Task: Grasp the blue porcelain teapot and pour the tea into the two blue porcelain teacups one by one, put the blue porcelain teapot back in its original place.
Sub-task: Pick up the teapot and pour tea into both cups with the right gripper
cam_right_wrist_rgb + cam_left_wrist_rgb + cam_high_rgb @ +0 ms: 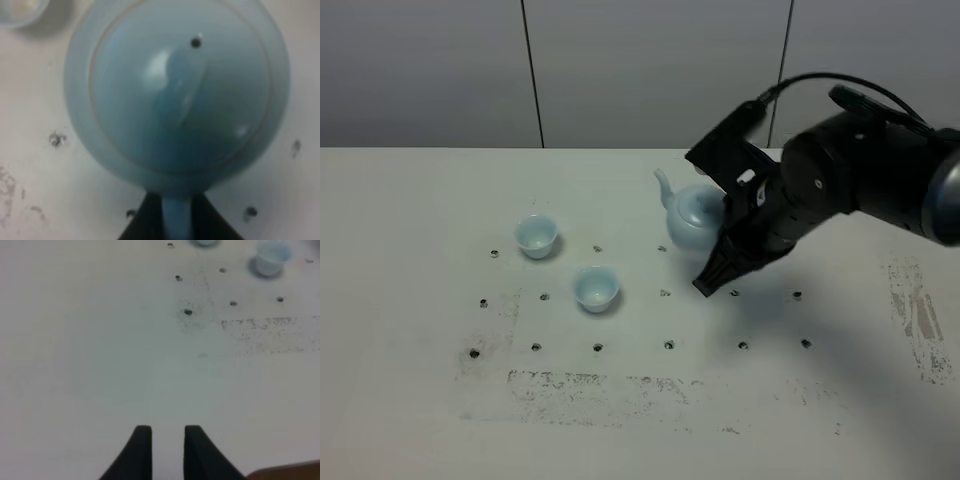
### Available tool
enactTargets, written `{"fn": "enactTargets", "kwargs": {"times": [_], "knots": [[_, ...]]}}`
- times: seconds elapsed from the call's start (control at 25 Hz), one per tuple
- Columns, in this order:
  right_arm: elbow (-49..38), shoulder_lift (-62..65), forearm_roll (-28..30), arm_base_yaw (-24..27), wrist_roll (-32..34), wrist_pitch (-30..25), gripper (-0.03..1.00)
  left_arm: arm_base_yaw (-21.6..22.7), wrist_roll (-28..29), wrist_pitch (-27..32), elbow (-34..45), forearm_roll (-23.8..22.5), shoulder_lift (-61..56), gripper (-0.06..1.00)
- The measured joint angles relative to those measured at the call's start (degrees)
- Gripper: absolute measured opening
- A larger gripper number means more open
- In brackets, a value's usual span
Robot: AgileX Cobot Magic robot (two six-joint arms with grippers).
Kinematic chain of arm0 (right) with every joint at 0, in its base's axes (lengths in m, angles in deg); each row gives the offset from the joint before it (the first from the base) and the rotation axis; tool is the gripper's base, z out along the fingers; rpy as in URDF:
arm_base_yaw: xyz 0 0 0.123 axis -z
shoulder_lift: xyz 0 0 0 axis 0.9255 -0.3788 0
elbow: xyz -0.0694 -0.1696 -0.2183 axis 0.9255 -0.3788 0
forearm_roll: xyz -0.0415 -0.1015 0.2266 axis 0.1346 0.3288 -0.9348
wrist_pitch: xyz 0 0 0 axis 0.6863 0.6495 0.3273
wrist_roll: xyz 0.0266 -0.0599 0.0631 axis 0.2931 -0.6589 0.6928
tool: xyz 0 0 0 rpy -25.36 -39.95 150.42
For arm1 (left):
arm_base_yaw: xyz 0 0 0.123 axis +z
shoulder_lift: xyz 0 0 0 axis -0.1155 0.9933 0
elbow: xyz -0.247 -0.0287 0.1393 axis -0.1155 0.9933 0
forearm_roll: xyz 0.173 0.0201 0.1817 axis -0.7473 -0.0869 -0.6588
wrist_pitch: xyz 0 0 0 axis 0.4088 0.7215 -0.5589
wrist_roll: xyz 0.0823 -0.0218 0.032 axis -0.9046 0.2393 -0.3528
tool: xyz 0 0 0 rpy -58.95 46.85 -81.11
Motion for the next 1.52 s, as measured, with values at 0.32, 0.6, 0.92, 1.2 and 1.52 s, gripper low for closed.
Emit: {"fn": "enactTargets", "kwargs": {"times": [0.32,0.6,0.92,1.2,1.52], "knots": [[24.21,-14.84,-0.9,-0.06,-14.29,-9.66,0.06,0.0,0.0,0.0,0.0,0.0,0.0,0.22],[40.23,-25.79,-0.35,-0.06,-23.15,-12.97,0.06,0.0,0.0,0.0,0.0,0.0,0.0,0.22],[43.33,-29.74,4.4,-0.48,-30.64,-6.93,0.06,0.0,0.0,0.0,0.0,0.0,0.0,0.22],[43.39,-32.07,10.11,-3.64,-32.03,-2.94,0.06,0.0,0.0,0.0,0.0,0.0,0.0,0.22],[43.39,-32.51,15.75,-5.18,-32.03,-0.2,0.06,0.0,0.0,0.0,0.0,0.0,0.0,0.22]]}}
